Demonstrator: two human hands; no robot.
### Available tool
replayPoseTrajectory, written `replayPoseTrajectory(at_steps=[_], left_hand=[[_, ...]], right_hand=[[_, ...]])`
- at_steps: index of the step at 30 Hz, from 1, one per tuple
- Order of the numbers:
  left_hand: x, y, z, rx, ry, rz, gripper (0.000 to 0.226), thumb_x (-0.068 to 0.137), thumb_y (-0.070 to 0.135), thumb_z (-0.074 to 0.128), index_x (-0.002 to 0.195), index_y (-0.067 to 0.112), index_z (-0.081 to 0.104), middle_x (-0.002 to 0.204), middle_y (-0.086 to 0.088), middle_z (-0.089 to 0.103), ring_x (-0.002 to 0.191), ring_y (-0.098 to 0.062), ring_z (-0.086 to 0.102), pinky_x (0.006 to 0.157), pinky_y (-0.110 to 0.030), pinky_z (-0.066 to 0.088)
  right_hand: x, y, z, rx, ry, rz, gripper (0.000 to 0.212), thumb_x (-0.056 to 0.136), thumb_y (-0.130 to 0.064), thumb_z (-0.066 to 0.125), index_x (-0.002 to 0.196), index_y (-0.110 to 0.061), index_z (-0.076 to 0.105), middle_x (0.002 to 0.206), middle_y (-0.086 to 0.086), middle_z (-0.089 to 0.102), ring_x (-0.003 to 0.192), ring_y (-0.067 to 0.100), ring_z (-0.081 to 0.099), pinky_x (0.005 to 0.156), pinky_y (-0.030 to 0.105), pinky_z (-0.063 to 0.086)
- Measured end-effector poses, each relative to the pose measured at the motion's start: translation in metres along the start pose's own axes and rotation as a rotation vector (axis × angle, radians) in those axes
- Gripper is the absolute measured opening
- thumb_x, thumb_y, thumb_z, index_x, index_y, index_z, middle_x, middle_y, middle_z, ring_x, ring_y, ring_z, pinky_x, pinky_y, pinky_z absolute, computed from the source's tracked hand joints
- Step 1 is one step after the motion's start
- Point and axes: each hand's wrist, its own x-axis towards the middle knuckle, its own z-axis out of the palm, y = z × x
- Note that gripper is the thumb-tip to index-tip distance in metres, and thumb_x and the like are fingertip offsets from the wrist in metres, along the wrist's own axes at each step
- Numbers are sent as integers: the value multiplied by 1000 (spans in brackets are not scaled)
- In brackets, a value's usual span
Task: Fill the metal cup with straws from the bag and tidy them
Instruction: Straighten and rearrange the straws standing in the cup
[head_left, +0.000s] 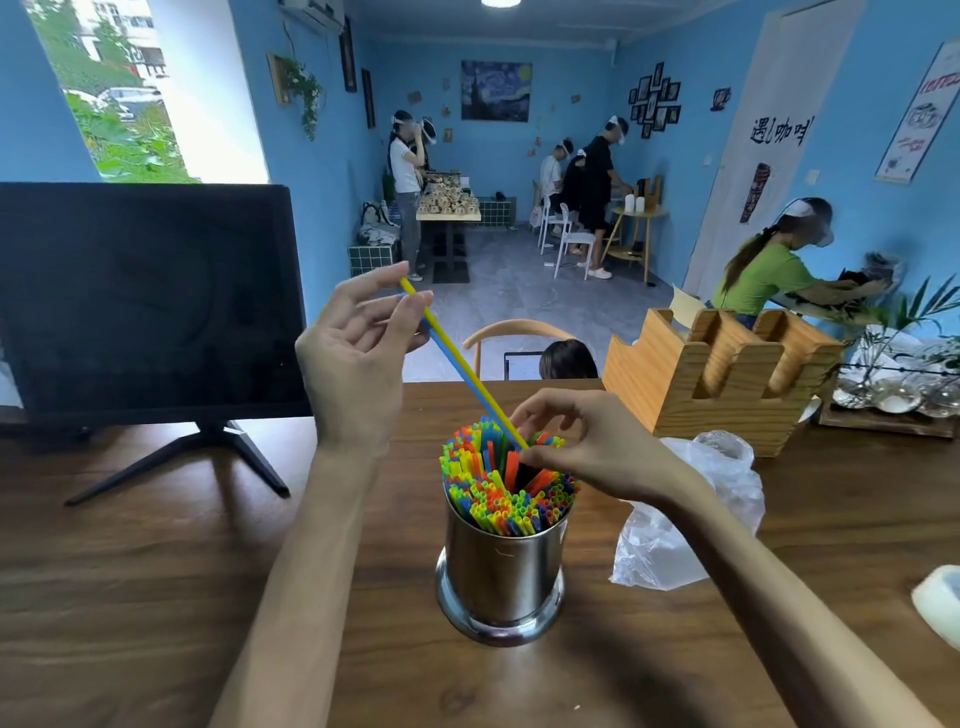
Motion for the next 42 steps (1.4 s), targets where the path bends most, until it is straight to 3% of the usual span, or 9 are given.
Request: replayPoseTrajectory(at_steps=[3, 8, 10, 13, 18, 22, 26, 33, 42], left_hand=[[-1, -4, 1, 68, -107, 29, 25, 86, 12, 81, 103, 31, 79, 87, 0, 80, 78, -16, 76, 69, -25, 61], [-18, -23, -3, 371, -399, -39, 32, 82, 17, 85, 84, 48, 79, 82, 17, 78, 75, -3, 74, 73, -18, 57], [-26, -31, -6, 487, -561, -75, 25, 81, 23, 86, 82, 46, 78, 83, 24, 76, 80, 4, 71, 74, -10, 52], [-31, -39, -9, 594, -720, -110, 14, 82, 38, 83, 94, 45, 80, 100, 29, 74, 99, 8, 67, 89, -20, 53], [-24, -53, -18, 647, -423, -146, 17, 94, 31, 72, 108, 40, 75, 84, 37, 68, 88, 15, 62, 72, -1, 43], [-18, -65, -25, 723, -549, -397, 14, 88, 44, 76, 91, 31, 81, 79, 24, 74, 79, 14, 64, 62, -4, 45], [-17, -71, -24, 690, -504, -466, 14, 85, 37, 81, 73, 29, 81, 68, 16, 74, 64, 8, 65, 50, -9, 44], [-8, -63, -24, 597, -461, -455, 15, 77, 28, 89, 90, 24, 82, 74, 7, 78, 67, -5, 73, 61, -15, 57], [3, -56, -29, 530, -668, -495, 37, 83, 11, 84, 118, 16, 73, 83, 0, 80, 82, -13, 78, 77, -26, 62]], right_hand=[[4, 0, -10, 79, -86, 17, 39, 83, -6, 74, 114, -28, 71, 99, -13, 76, 103, 7, 69, 80, 32, 50], [22, 10, -14, 269, 43, 94, 46, 85, 16, 50, 110, -17, 71, 103, 0, 78, 104, 10, 71, 80, 15, 51], [28, 14, -9, 243, 55, 91, 45, 87, 17, 48, 107, -16, 71, 101, 0, 78, 101, 8, 71, 79, 13, 50], [34, 18, -3, 244, 54, 82, 40, 89, 13, 49, 106, -15, 72, 101, -2, 78, 102, 7, 71, 89, 21, 54], [38, 17, 5, 229, 29, 100, 42, 91, 10, 47, 103, -20, 74, 101, -4, 77, 101, 5, 70, 85, 16, 52], [40, 16, 8, 216, 19, 113, 37, 94, 4, 50, 105, -21, 73, 100, -10, 77, 101, 4, 69, 85, 16, 52], [40, 17, 9, 200, 11, 113, 33, 93, 0, 54, 105, -24, 74, 99, -13, 76, 101, 4, 69, 92, 25, 54], [38, 18, 8, 173, 28, 105, 33, 93, -3, 55, 104, -28, 74, 100, -14, 76, 103, 4, 69, 95, 29, 54], [41, 11, 21, 152, 30, 113, 32, 93, -5, 56, 110, -25, 73, 101, -11, 77, 102, 5, 69, 94, 30, 54]])
